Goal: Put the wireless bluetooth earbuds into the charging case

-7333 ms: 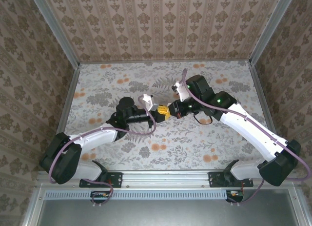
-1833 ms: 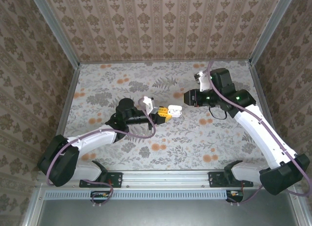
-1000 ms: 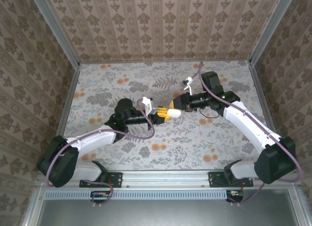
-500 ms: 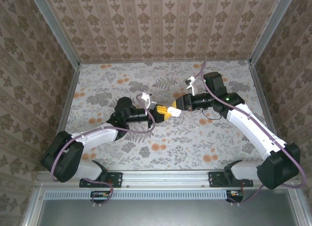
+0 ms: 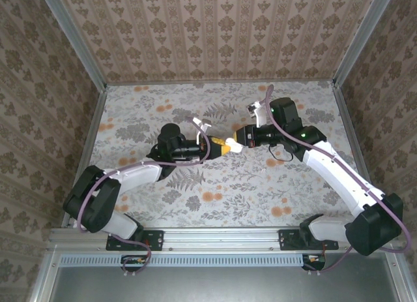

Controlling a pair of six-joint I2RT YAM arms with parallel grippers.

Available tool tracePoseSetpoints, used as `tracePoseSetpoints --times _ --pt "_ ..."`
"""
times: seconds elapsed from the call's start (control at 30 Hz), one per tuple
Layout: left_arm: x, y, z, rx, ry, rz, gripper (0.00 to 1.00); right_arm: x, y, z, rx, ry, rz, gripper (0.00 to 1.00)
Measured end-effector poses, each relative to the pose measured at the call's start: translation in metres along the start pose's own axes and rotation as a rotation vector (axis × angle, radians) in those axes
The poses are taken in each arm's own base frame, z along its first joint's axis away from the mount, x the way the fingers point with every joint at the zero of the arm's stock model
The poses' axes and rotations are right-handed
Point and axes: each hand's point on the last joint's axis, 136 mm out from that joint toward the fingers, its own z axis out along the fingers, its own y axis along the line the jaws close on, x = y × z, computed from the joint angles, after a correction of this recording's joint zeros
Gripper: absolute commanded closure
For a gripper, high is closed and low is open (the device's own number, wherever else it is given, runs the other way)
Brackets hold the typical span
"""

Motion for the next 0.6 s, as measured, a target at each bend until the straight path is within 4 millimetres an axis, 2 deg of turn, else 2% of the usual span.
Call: tracePoseSetpoints --times 0.07,0.13,0.23,0.47,0.6 --pt "0.001 0.002 0.0 -0.003 0.002 -0.018 1.0 0.0 -0.001 0.002 0.023 -0.005 -0.016 0.81" --pt "0.001 0.002 0.0 -0.008 0.001 -0.023 1.0 0.0 -0.001 0.003 0.037 -0.008 -0.032 0.61" --pt "0.0 0.005 0.0 -0.019 -0.003 -0.023 1.0 0.004 0.006 0.0 0.034 -0.004 -0.063 0.48" --pt "-0.013 0.002 -0.003 -0.037 -0.047 0.048 1.0 0.011 0.022 -0.024 -0.001 -0.045 -0.114 0.41" --pt "-0.027 0.002 -0.008 -0.054 -0.098 0.104 1.0 0.021 0.021 -0.021 -0.017 -0.007 -0.107 0.4"
